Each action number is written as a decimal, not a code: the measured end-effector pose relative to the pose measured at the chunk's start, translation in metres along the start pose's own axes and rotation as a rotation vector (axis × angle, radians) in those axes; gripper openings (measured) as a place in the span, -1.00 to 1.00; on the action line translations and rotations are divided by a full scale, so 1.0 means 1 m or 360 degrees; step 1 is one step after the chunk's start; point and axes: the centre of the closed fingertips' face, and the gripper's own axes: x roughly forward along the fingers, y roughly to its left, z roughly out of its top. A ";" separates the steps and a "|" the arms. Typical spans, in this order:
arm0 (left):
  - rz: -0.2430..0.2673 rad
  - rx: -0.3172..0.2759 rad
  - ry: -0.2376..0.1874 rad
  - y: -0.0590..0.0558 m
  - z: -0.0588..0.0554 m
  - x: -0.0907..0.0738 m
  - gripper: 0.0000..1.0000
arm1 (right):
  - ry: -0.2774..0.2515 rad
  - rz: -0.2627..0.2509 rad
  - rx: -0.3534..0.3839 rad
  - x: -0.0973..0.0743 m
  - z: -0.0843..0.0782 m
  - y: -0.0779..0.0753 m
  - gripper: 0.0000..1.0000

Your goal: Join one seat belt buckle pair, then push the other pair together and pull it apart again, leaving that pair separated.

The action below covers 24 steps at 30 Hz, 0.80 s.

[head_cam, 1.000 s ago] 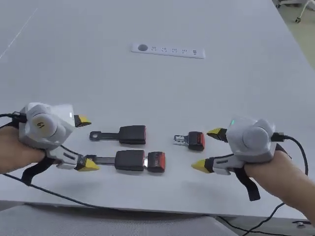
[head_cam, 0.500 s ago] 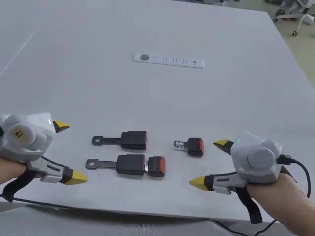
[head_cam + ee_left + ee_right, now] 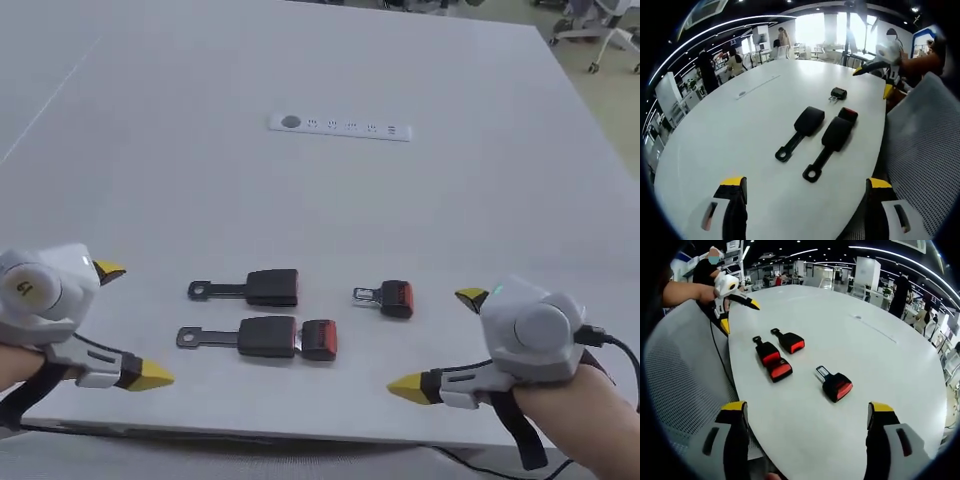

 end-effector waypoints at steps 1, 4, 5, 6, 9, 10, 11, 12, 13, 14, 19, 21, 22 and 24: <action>0.0002 -0.0008 0.0002 0.000 -0.001 0.000 1.00 | -0.0003 -0.0005 0.0006 0.000 0.000 -0.001 0.99; 0.0010 -0.0031 -0.0024 0.001 0.002 -0.001 1.00 | -0.0006 -0.0003 0.0017 0.001 0.001 -0.001 0.99; 0.0012 -0.0037 -0.0027 0.001 0.002 -0.001 1.00 | -0.0006 -0.0004 0.0016 0.001 0.001 -0.001 0.99; 0.0014 -0.0042 -0.0032 0.001 0.003 -0.001 1.00 | -0.0003 -0.0005 0.0005 0.001 0.001 -0.001 0.99; 0.0016 -0.0061 -0.0047 0.002 0.005 -0.002 1.00 | 0.0000 -0.0007 0.0010 0.003 0.001 -0.003 0.99; 0.0015 -0.0076 -0.0061 0.002 0.006 -0.002 1.00 | 0.0000 -0.0007 0.0015 0.004 0.001 -0.004 0.99; 0.0016 -0.0107 -0.0092 0.003 0.010 -0.004 1.00 | -0.0001 -0.0007 0.0020 0.004 0.001 -0.004 0.99; 0.0021 -0.0116 -0.0105 0.004 0.011 -0.005 1.00 | -0.0002 -0.0008 0.0021 0.004 0.001 -0.004 0.99; 0.0023 -0.0122 -0.0112 0.005 0.011 -0.005 1.00 | -0.0003 -0.0009 0.0021 0.005 0.001 -0.004 0.99; 0.0023 -0.0123 -0.0120 0.005 0.011 -0.006 1.00 | -0.0007 -0.0008 0.0026 0.005 0.001 -0.004 0.99; 0.0027 -0.0138 -0.0142 0.007 0.011 -0.007 1.00 | -0.0014 0.0010 0.0052 0.005 -0.001 0.000 0.98; 0.0029 -0.0152 -0.0149 0.007 0.011 -0.007 1.00 | -0.0013 0.0013 0.0052 0.005 -0.002 0.000 0.98; 0.0022 -0.0159 -0.0154 0.006 0.011 -0.007 1.00 | -0.0014 0.0014 0.0057 0.005 -0.002 0.000 0.98; 0.0019 -0.0154 -0.0158 0.004 0.012 -0.007 1.00 | -0.0019 0.0017 0.0070 0.004 -0.002 0.000 0.98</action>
